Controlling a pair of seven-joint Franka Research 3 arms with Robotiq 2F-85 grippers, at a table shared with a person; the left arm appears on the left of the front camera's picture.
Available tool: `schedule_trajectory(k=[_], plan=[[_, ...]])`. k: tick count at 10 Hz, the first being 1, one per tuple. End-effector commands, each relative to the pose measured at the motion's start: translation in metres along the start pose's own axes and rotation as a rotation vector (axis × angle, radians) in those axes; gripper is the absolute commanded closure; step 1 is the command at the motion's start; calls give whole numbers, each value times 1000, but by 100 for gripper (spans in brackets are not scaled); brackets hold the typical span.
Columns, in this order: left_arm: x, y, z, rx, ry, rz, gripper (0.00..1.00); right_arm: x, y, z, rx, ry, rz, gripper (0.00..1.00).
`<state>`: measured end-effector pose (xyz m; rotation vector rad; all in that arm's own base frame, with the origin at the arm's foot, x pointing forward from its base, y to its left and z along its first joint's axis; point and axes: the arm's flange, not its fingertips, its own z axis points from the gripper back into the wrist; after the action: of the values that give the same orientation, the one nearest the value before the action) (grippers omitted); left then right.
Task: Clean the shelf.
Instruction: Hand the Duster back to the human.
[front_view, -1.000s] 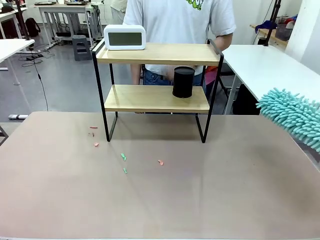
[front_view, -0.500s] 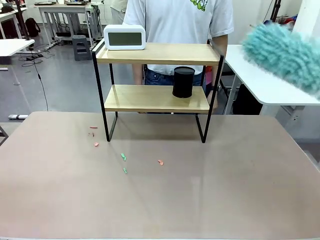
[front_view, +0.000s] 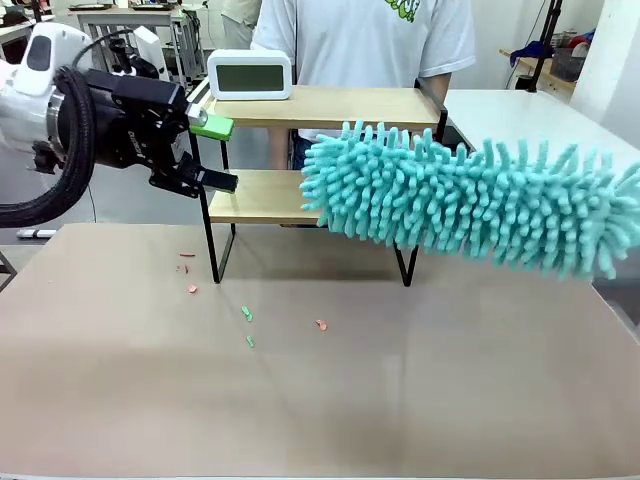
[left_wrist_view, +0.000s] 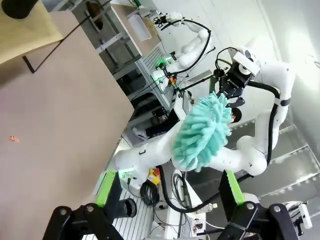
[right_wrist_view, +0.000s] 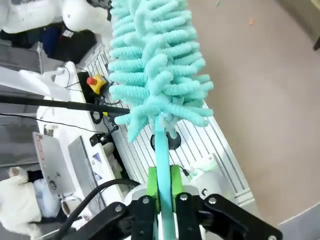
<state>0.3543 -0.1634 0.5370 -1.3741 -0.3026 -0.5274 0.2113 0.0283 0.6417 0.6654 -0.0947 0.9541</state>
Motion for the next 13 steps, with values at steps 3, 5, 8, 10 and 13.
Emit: schedule_trajectory(k=[3,5,8,10,13], plan=[[-3,-14,-2,-108,-70,-110,0,15,-11,-7,57,50,32,88],[19,-17,-33,-100,19,-184,0,63,-16,-8,112,191,106,88],[38,-22,-85,-122,225,-237,0,118,-17,-31,148,406,152,88],[40,-20,-116,-143,365,-265,0,146,-21,-48,169,464,184,88],[17,-23,-142,-181,536,-309,0,158,-34,-57,206,447,180,88]])
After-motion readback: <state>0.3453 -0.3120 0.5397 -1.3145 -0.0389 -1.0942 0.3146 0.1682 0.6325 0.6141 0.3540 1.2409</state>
